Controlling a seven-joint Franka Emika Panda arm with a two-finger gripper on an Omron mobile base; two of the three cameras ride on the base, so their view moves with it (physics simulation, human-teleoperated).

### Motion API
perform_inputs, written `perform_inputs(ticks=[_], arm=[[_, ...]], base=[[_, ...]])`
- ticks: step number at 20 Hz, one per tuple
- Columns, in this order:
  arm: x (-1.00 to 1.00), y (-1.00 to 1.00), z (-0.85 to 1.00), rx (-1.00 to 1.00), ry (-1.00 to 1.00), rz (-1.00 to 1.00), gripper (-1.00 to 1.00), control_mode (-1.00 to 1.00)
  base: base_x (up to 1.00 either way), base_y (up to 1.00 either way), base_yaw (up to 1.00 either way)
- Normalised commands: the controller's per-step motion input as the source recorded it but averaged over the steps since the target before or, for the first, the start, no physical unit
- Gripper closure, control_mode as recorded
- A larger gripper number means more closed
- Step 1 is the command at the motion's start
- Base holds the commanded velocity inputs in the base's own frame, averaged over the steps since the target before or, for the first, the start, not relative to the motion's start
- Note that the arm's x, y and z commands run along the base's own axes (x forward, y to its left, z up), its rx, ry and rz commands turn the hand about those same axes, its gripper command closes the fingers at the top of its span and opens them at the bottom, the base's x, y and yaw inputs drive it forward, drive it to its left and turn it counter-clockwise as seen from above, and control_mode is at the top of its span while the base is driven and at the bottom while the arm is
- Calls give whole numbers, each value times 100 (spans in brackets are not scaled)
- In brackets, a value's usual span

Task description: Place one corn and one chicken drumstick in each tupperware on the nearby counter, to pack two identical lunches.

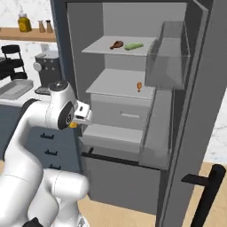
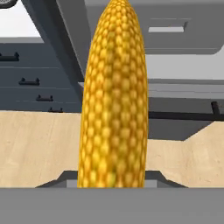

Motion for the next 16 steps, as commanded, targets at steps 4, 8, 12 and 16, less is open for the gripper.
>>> perform_inputs(ticks=[4, 8, 12, 16], arm=[[0, 0, 0, 0, 0, 0, 100, 100], [0, 0, 0, 0, 0, 0, 100, 100], [0, 0, 0, 0, 0, 0, 100, 100], [0, 0, 0, 0, 0, 0, 100, 100]], base=[[5, 100, 2], [33, 100, 0], [49, 100, 0], [85, 100, 0]])
